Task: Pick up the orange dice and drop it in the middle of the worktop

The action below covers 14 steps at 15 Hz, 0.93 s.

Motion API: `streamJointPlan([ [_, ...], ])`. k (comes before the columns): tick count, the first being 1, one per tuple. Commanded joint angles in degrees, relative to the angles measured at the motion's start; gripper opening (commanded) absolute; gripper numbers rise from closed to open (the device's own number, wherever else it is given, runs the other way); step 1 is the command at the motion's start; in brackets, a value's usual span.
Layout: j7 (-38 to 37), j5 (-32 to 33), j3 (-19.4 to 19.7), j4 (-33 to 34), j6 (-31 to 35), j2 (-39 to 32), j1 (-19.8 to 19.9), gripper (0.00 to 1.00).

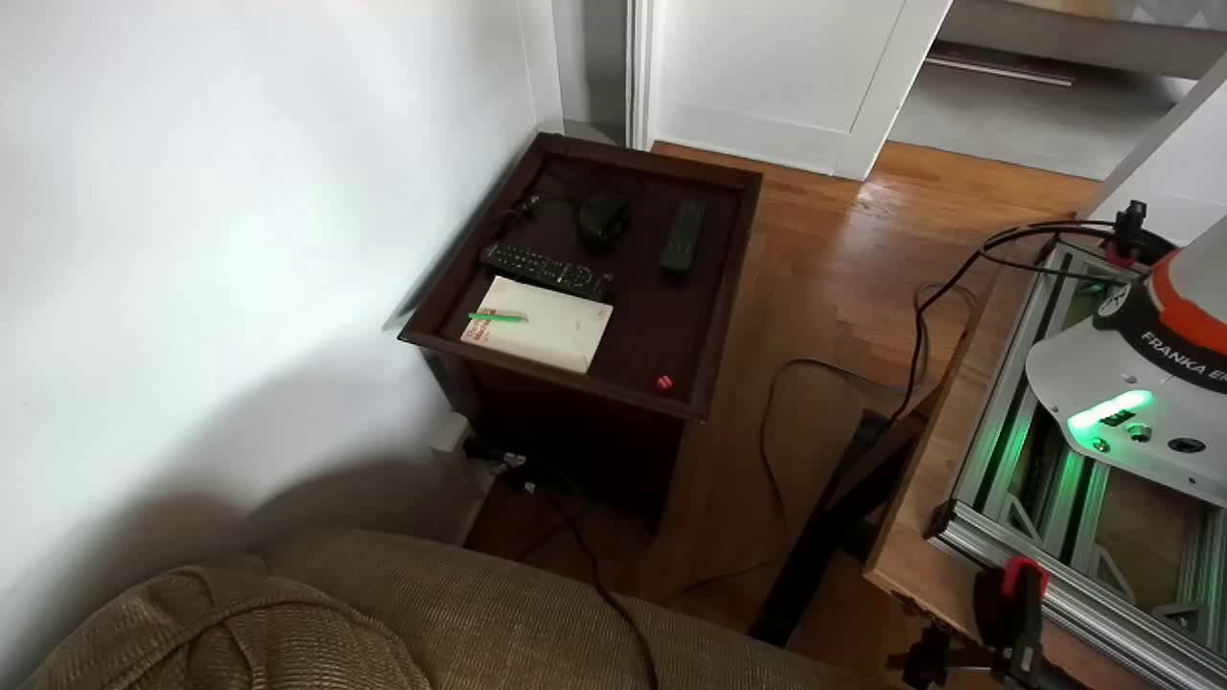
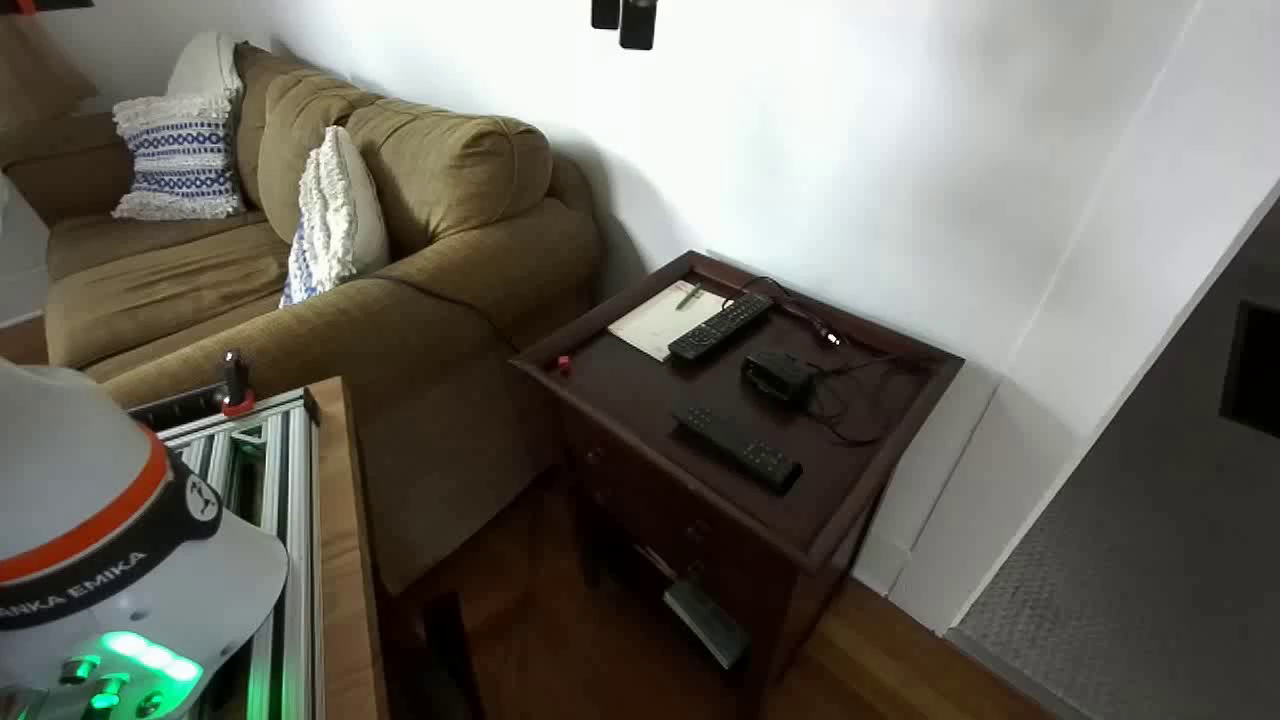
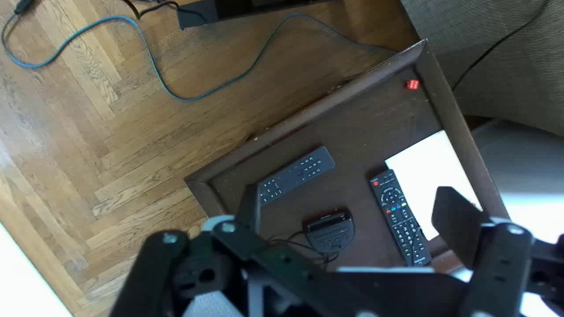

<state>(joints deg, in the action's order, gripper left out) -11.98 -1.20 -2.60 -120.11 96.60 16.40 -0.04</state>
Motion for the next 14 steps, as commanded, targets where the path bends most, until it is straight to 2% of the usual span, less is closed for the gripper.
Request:
streamJointPlan([
  [1,0.0,0.0,0.0,0.2,-0.2,0.0,0.0,1.00],
  [13,0.0,0.0,0.0,0.2,-0.2,0.0,0.0,1.00],
  [14,-2.6,-0.4,-0.7,0.8,0.0,-1.1,-0.2,1.00],
])
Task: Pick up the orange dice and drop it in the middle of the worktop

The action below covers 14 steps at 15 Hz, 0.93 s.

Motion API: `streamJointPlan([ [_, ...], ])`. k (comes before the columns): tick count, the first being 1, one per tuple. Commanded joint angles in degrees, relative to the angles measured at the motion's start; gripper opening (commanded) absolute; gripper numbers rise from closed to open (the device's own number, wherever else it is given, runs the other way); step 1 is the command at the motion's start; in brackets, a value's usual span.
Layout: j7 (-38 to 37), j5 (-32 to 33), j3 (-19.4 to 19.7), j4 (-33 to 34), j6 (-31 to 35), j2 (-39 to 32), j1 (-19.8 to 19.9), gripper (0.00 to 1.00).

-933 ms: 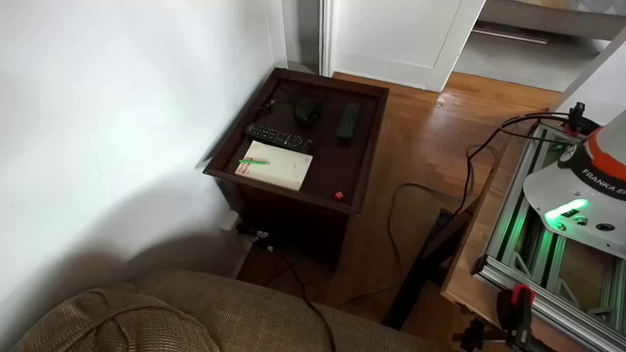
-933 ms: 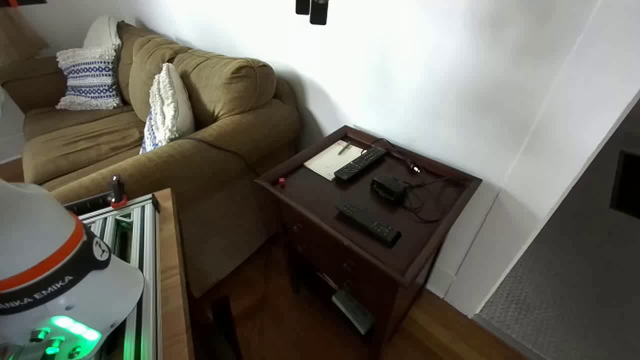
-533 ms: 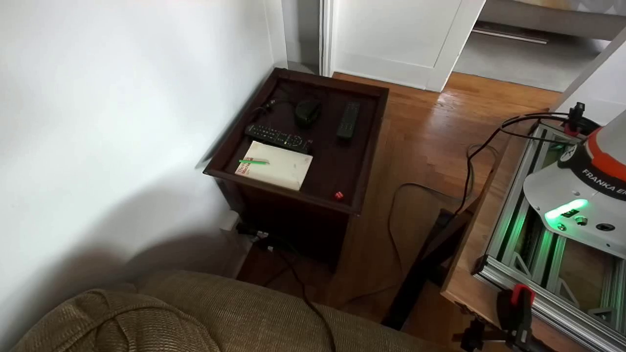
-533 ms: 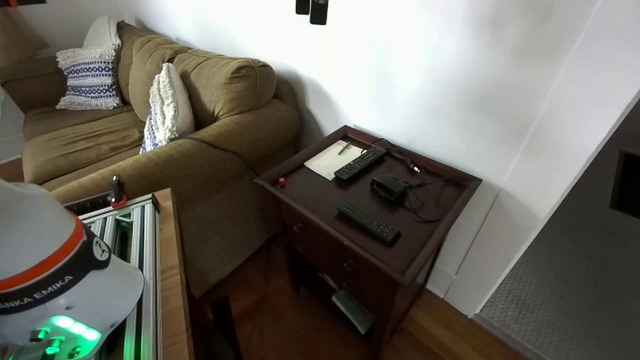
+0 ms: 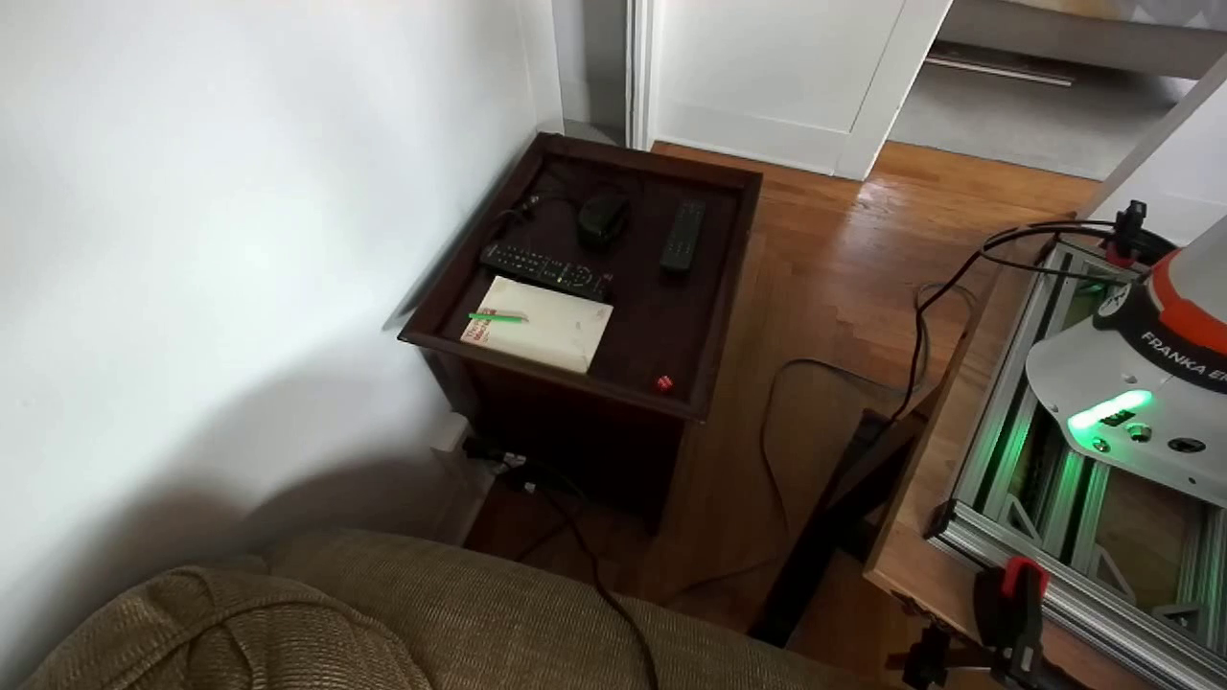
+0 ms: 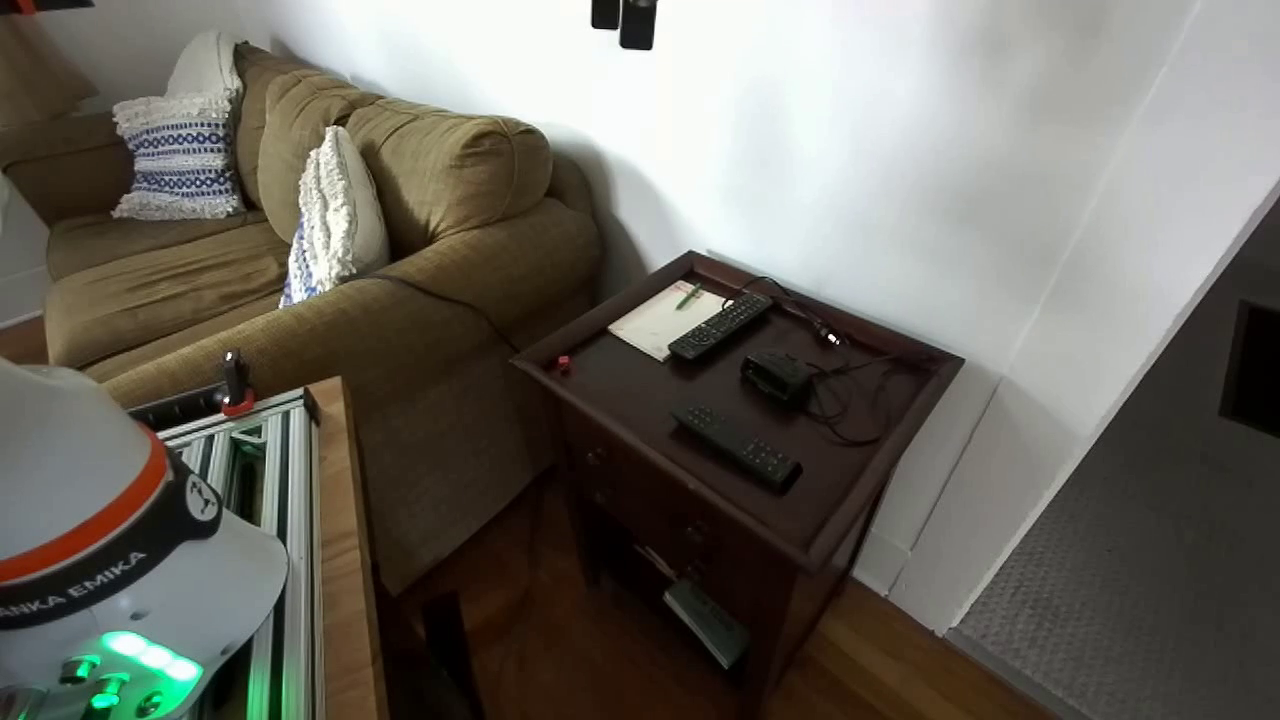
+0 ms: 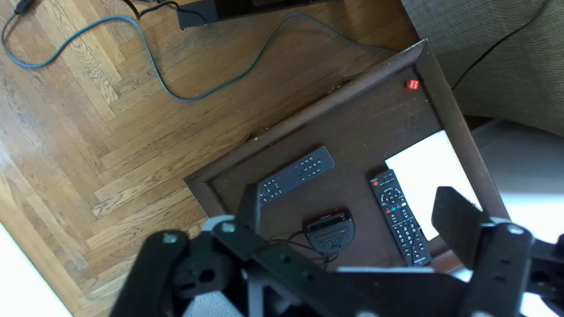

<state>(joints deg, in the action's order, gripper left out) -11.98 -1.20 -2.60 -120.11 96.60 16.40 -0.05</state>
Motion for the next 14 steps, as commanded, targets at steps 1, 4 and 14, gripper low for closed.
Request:
streamJointPlan([
  [1,-4.3,-1.0,-1.2,1.1,0.0,-1.8,-0.4,1.00],
  [4,-13.6,-4.2,-3.5,1.2,0.6,-4.1,-1.2,1.00],
  [14,-29.7,-13.9,-5.7,-6.2,25.6,-14.7,-4.0,1.00],
])
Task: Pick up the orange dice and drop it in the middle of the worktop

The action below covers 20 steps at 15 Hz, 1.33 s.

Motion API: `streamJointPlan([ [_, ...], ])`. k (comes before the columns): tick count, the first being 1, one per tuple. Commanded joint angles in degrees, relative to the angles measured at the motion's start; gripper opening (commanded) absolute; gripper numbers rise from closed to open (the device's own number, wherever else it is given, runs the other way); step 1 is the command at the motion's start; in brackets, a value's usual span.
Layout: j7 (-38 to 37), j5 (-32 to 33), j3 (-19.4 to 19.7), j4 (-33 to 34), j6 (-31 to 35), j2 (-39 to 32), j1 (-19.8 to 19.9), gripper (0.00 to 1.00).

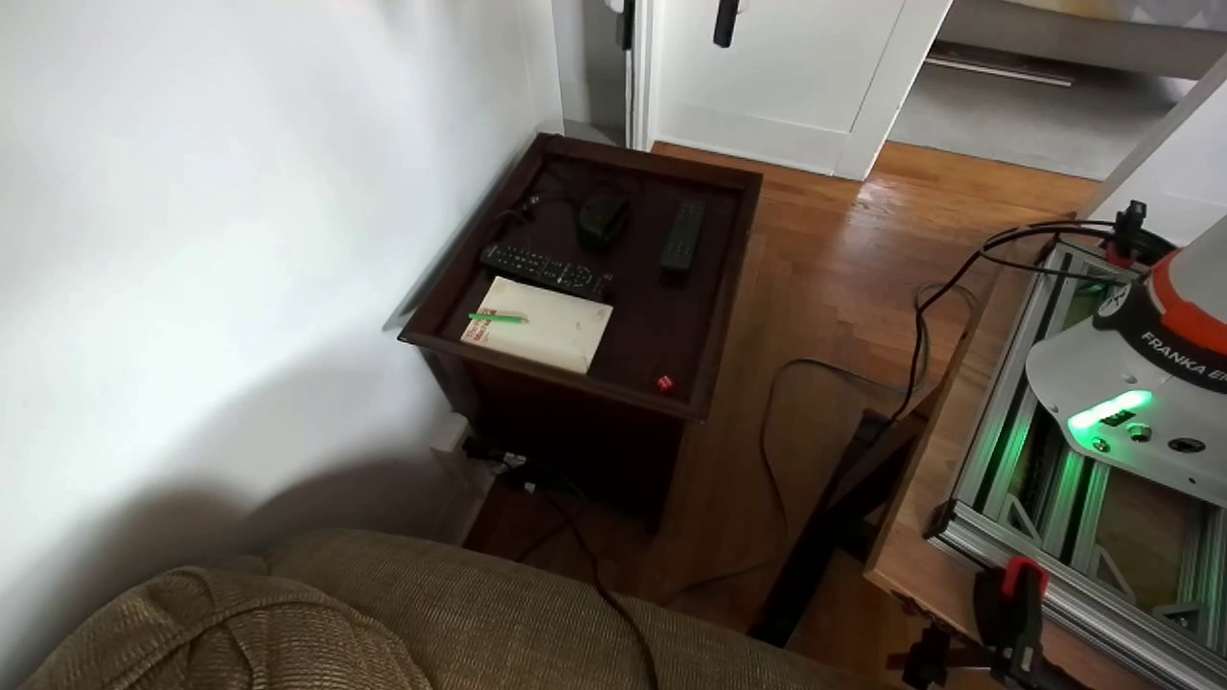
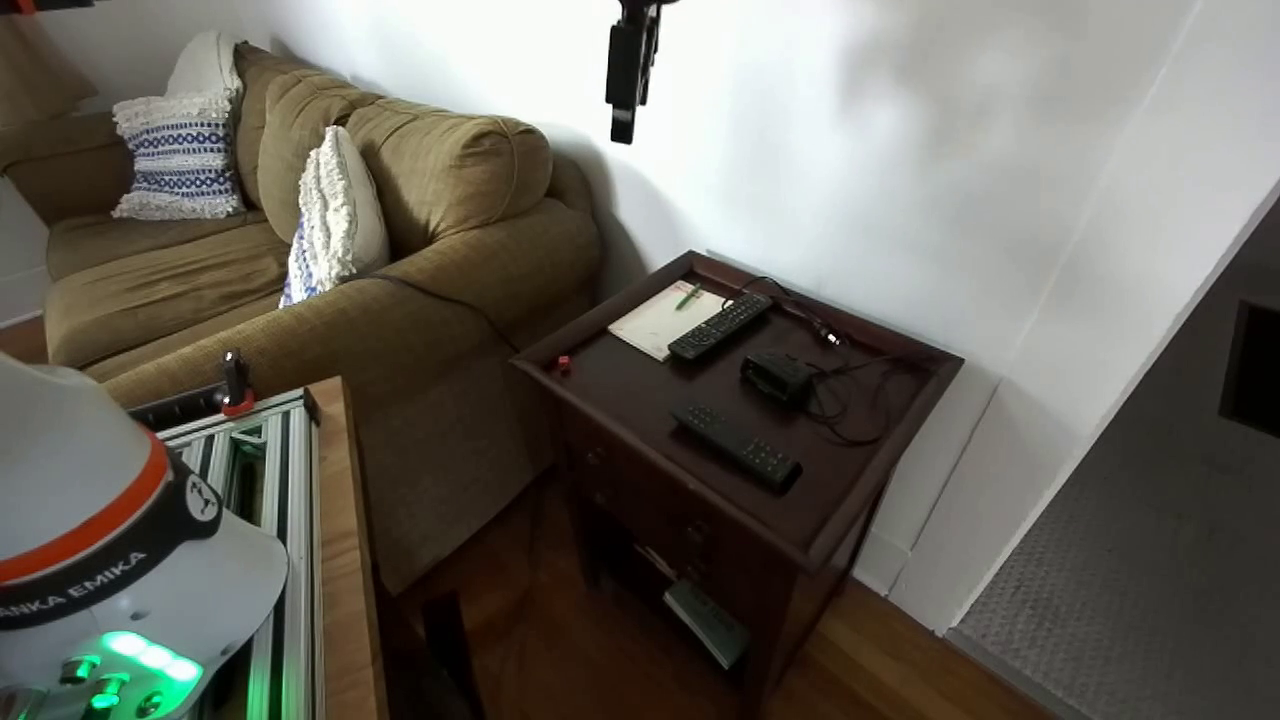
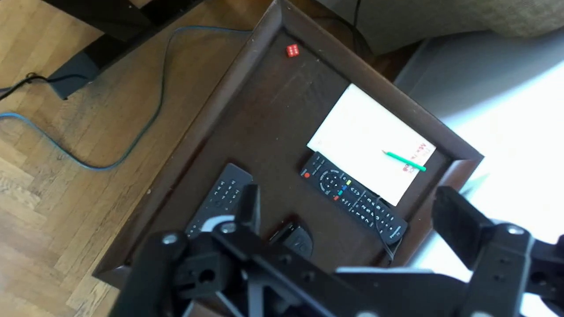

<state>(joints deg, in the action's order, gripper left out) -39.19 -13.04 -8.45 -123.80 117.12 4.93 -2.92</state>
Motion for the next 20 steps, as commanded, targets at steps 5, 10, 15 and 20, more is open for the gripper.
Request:
streamJointPlan([
  [5,-10.1,-0.1,-0.2,-6.4,14.6,-10.5,-3.9,1.00],
  [10,-9.1,-2.0,0.2,-8.2,24.5,-18.2,-5.9,1.00],
  [15,-8.5,-2.2,0.9,-8.0,26.4,-21.5,-6.5,1.00],
  [20,-8.2,-2.7,1.1,-7.1,26.8,-23.8,-6.6,1.00],
])
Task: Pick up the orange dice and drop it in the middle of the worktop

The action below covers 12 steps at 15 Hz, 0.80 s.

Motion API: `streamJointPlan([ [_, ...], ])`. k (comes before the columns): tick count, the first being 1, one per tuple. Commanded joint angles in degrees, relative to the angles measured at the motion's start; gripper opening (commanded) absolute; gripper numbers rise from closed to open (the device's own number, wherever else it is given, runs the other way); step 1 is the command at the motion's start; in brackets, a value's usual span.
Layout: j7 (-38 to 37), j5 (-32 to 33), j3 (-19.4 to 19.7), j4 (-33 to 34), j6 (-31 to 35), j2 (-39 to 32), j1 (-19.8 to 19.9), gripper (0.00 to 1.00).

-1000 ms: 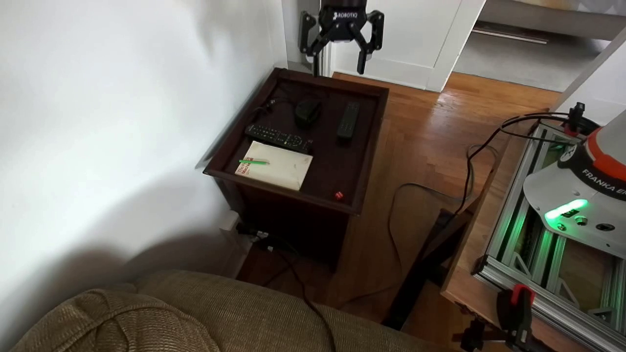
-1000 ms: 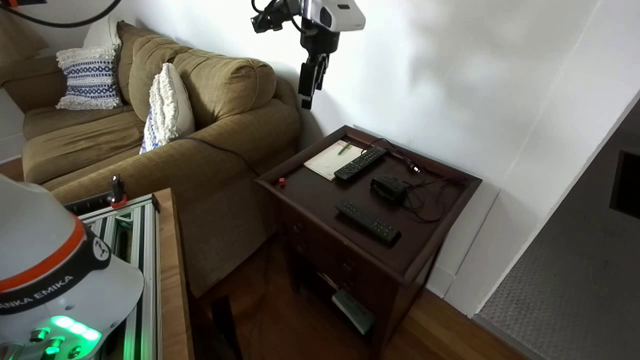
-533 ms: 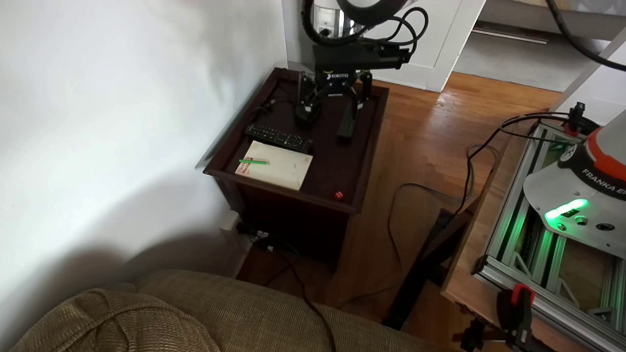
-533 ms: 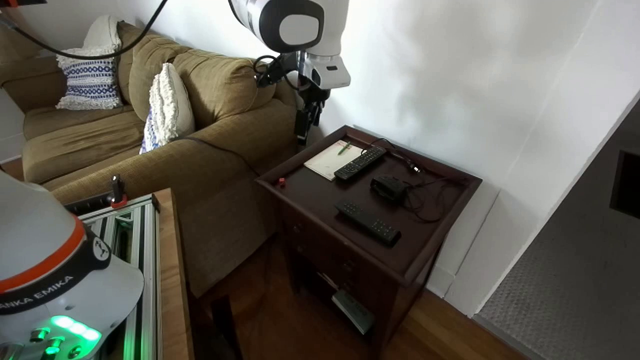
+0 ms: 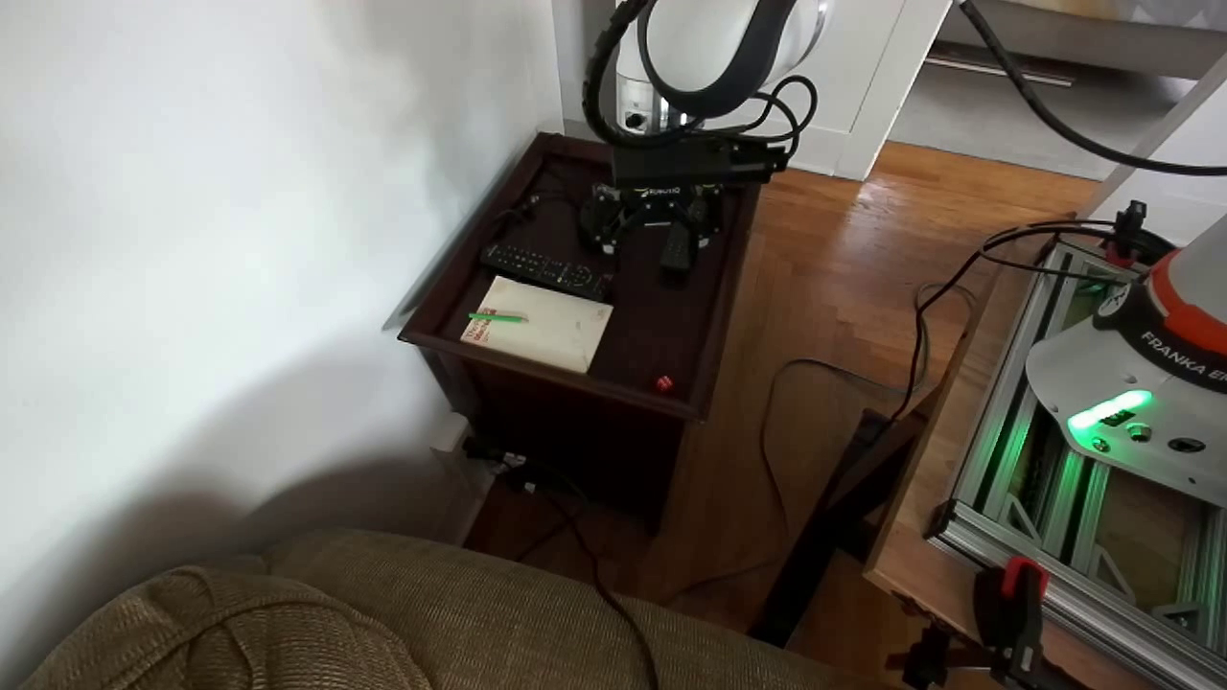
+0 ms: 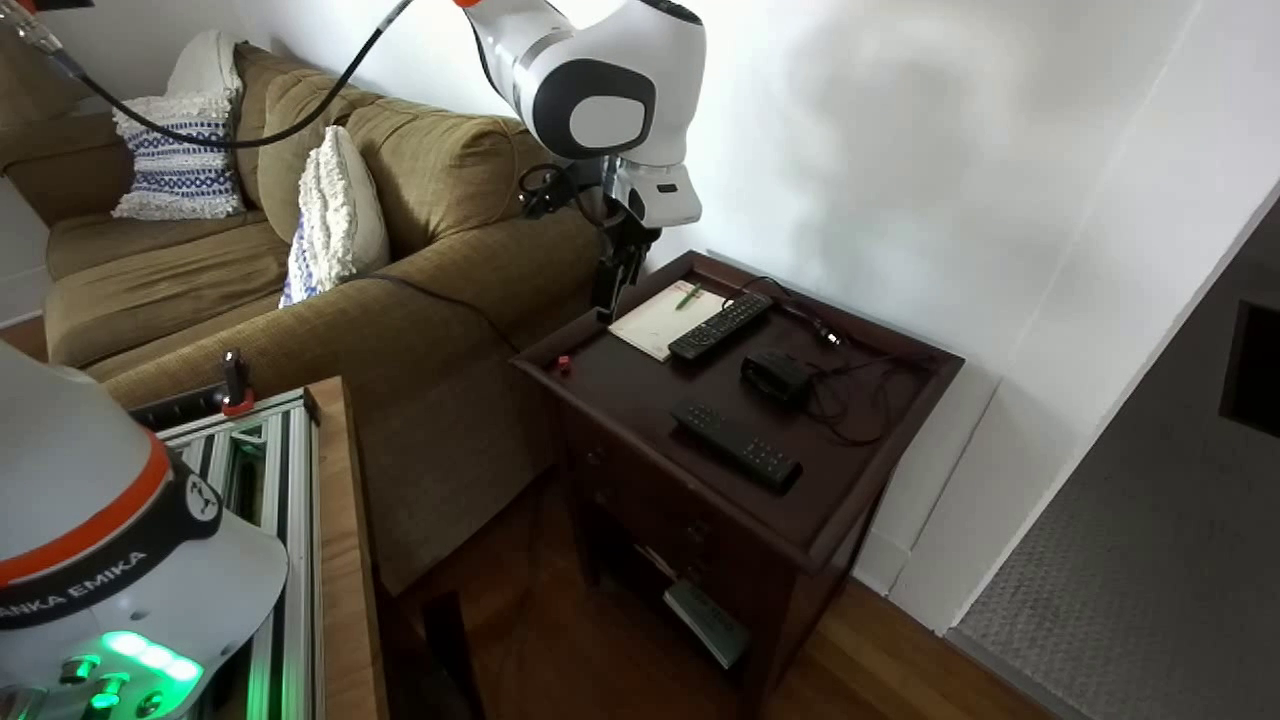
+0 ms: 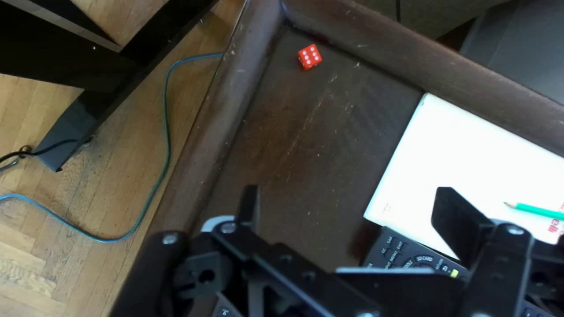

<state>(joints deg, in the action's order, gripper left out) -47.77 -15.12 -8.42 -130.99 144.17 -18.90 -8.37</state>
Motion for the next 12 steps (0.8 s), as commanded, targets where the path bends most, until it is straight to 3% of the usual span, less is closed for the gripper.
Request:
streamJointPlan([
  [1,0.4,-0.6,1.1,0.2,-0.2,0.1,-1.1,1.00],
  [12,4.0,-1.9,0.1,1.8,-0.3,-7.1,-1.8,1.00],
])
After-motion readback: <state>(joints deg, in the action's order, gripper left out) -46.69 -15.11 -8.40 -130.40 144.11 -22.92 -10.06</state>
